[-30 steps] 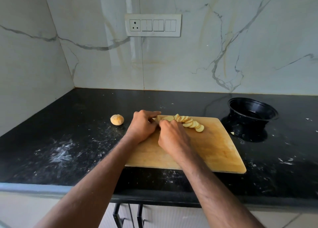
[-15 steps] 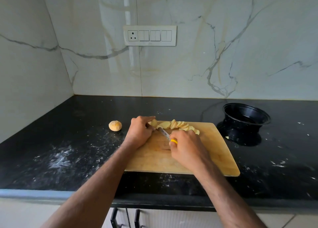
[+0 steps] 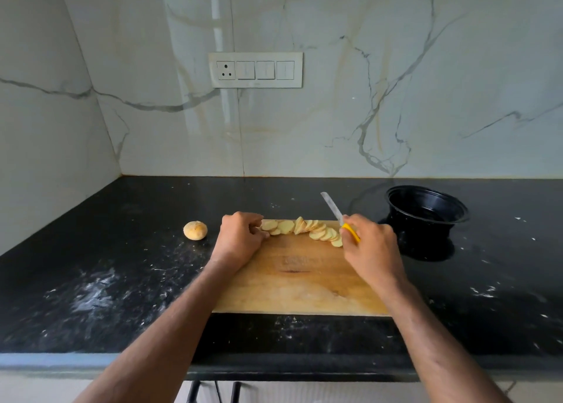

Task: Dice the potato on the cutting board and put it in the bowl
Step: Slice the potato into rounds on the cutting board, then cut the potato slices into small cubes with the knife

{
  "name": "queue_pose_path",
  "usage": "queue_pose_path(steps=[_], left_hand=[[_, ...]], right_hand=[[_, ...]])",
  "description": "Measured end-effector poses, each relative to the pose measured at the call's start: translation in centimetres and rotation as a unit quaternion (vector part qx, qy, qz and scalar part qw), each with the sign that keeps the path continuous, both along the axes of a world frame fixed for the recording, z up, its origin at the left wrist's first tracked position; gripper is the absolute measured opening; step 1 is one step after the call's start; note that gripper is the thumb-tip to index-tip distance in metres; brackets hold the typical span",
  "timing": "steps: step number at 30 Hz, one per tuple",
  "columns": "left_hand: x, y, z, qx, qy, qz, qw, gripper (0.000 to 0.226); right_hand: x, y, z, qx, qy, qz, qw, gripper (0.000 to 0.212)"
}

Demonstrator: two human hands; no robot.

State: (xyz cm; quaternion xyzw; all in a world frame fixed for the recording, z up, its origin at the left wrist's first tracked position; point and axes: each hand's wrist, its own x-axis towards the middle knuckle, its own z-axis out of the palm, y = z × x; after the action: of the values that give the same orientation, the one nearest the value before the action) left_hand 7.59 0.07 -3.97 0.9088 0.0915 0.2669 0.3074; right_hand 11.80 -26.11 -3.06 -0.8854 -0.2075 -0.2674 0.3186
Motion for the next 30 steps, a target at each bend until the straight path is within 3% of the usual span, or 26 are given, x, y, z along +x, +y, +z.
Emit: queue_pose_path(steps=[5,9,13,22,30], left_hand=[[-0.3,-3.4,0.9,0.032,-0.094,-0.007,0.995,0.023],[0.9,-7.8,0.9,0.052,-0.052,-0.135,0.988,0.015],[2.7,-10.3,1.6,0.076,-0.039,-0.196,0.977,0.022],[3.5,-9.6,0.3,0.140,-0.064,-0.198,0.968,0.019],[2.7,-10.1,0.7,0.138,-0.037,-0.183,0.973,0.025]], right_hand=[[0.9,-0.4,-0.8,0.070,0.045,-0.040,0.996,0.017],[1.3,-0.9,-1.0,0.107,0.087,-0.043,0.989,0.015],[1.4,-1.1,-1.2,0.111,0.080,-0.043,0.990,0.018],[2.5,-0.9,-1.7,0.098,0.121,-0.010,0.988,0.028],[2.4,-1.1,-2.0,0.109,0.135,0.016,0.985,0.026]])
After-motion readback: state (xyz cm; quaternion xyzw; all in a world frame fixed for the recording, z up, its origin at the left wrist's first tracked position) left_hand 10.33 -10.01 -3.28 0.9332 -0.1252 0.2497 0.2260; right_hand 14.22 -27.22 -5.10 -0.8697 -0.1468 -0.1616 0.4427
